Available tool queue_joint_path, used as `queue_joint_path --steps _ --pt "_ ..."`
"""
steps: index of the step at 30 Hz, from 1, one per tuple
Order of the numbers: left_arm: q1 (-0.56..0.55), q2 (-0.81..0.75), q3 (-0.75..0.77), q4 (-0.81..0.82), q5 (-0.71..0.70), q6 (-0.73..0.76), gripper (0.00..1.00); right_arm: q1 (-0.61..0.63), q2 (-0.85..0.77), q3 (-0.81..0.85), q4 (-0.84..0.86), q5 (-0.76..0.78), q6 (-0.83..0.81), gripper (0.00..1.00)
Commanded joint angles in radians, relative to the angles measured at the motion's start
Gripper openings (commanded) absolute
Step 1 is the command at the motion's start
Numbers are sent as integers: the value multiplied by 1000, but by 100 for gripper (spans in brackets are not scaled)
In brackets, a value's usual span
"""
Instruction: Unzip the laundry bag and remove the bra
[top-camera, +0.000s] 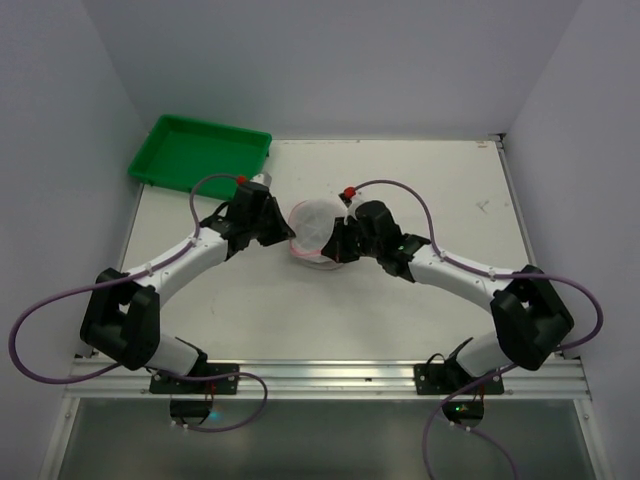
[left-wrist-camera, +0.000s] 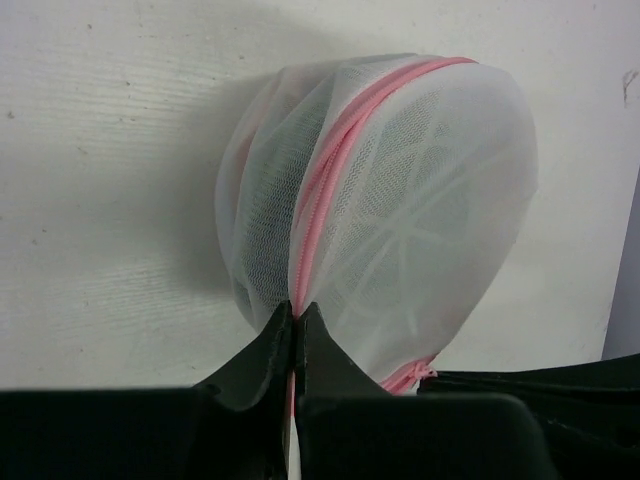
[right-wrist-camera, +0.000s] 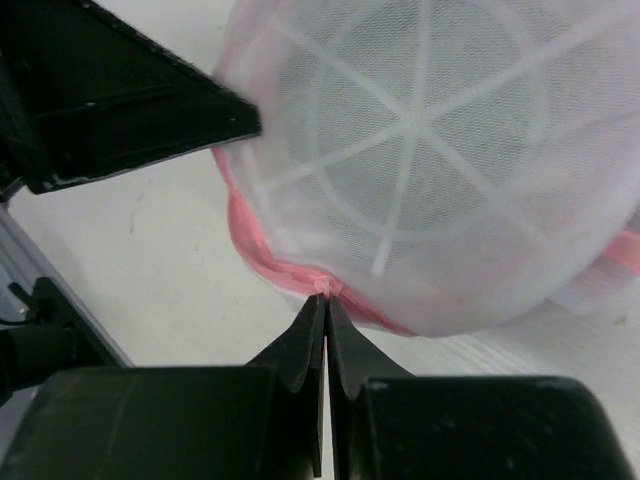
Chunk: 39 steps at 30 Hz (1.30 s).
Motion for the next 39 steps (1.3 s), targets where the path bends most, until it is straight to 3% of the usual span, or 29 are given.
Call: queue_joint_path --steps 1,6,12,16,24,25,26,27,28,29,30,31,35,39 --pt "-5 7 2 -14 -28 50 0 -35 -59 34 -74 116 -118 0" --pt "-3 1 -27 -30 -21 113 0 -223 -91 -9 -112 68 -148 0" --pt "-2 -10 -65 -42 -2 177 0 -321 -50 40 -153 71 -174 0" --pt "0 -37 -94 -34 27 197 0 -340 4 89 -177 46 -177 0" --pt "0 -96 -116 -10 65 190 2 -331 -45 95 -145 -74 -220 3" --pt "0 -103 -104 -7 61 181 16 -328 -57 89 -150 -90 -222 7" --pt "2 -117 -98 -7 56 176 24 -322 -71 86 -156 -91 -223 20" --pt "0 -128 -93 -7 51 167 32 -305 -87 83 -161 -89 -229 25" --pt "0 -139 -84 -4 38 162 57 -291 -120 77 -164 -84 -232 31" --pt "0 -163 -82 -4 30 156 72 -280 -137 77 -170 -57 -235 37" --pt "2 -177 -79 -5 24 150 93 -245 -153 79 -187 -33 -248 49" --pt "2 -201 -73 -11 9 148 99 -224 -178 91 -196 -5 -255 54" --pt "3 -272 -71 -34 -34 139 100 -95 -206 149 -227 153 -281 73" --pt "31 -341 -88 -68 -97 133 100 -1 -160 226 -210 249 -294 82"
